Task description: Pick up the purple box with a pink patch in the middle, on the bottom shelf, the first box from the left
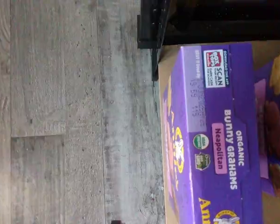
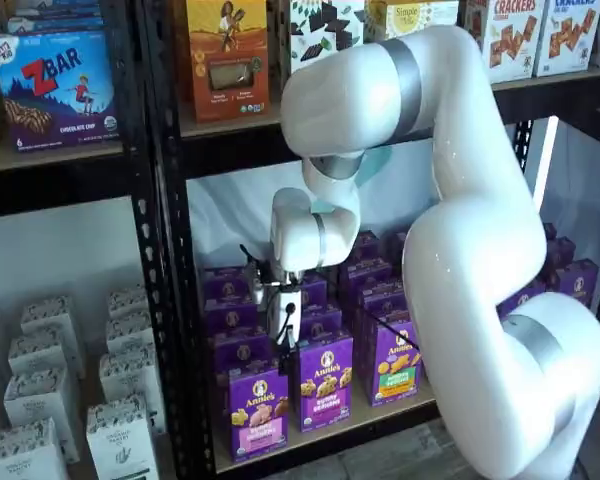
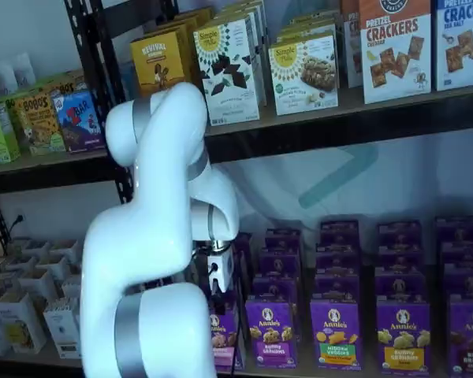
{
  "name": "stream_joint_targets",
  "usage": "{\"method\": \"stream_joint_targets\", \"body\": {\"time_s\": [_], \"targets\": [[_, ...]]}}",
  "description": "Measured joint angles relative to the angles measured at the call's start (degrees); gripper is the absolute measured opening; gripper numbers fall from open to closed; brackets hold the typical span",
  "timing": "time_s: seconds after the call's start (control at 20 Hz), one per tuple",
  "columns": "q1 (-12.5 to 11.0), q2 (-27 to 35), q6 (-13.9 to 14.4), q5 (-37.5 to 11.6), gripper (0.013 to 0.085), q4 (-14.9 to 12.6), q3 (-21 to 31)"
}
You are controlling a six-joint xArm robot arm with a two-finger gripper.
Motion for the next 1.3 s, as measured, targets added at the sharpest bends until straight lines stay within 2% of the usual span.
{"method": "stream_joint_targets", "body": {"time_s": [0.15, 0.25, 0.45, 0.6, 1.0, 1.3], "targets": [[0.31, 0.39, -2.02, -0.92, 0.085, 2.51, -0.18], [0.45, 0.64, -1.94, -1.22, 0.085, 2.63, -0.49], [0.65, 1.51, 3.78, -2.36, 0.085, -3.54, -0.84], [0.78, 2.12, 5.12, -2.6, 0.085, -4.92, -1.03], [1.36, 3.85, 1.19, -2.9, 0.085, -0.08, -1.89], [1.82, 5.36, -2.77, -4.71, 0.085, 4.62, -2.58]]}}
